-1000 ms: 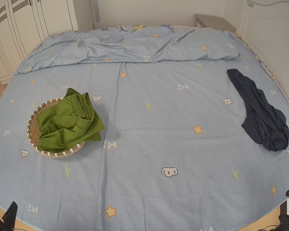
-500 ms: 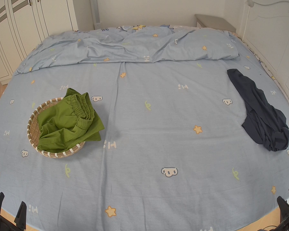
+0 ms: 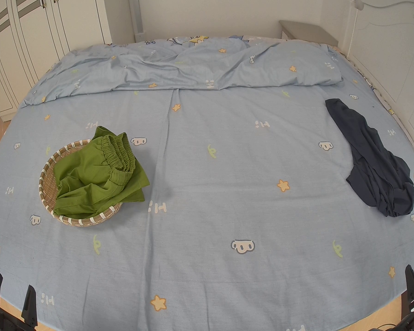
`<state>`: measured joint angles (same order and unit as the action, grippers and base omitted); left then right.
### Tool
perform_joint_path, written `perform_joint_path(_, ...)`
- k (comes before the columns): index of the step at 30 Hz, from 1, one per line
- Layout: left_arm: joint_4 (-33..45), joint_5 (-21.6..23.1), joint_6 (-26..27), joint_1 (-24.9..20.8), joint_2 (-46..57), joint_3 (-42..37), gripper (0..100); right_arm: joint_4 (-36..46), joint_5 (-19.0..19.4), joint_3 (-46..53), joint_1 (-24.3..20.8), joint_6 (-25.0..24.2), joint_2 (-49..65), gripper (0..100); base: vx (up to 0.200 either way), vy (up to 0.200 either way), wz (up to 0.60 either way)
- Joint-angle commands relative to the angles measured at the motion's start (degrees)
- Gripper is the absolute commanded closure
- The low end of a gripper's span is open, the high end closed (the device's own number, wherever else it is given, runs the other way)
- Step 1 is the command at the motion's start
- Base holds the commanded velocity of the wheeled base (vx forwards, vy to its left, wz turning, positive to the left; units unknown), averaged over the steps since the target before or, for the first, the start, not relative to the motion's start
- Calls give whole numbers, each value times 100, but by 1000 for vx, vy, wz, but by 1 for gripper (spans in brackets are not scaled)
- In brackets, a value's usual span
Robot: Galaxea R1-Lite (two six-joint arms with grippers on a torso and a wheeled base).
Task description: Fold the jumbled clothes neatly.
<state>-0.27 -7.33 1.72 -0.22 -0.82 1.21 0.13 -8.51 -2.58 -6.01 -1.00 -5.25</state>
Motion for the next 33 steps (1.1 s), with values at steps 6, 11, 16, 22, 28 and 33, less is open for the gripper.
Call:
perform_joint_path(6, -87, -6, -14, 4, 73, -77, 0, -119, 148, 188, 592, -49, 508, 0, 0, 0, 0)
perform_joint_path(11, -87, -6, -14, 4, 73, -77, 0, 48, 1035, 250, 592, 337, 508, 0, 0, 0, 0)
perform_joint_path(16, -87, -6, -14, 4, 82, -77, 0, 31, 877, 250, 566, -49, 464, 0, 0, 0, 0)
perform_joint_path(22, -52, 21, 30, 4, 82, -68, 0, 4, 886, 258, 592, 91, 481, 0, 0, 0, 0)
perform_joint_path(28, -35, 223, 136, 4, 82, -59, 0, 4, 886, 258, 592, 91, 481, 0, 0, 0, 0)
perform_joint_path(33, -26, 258, 136, 4, 82, -50, 0, 4, 904, 258, 592, 118, 473, 0, 0, 0, 0)
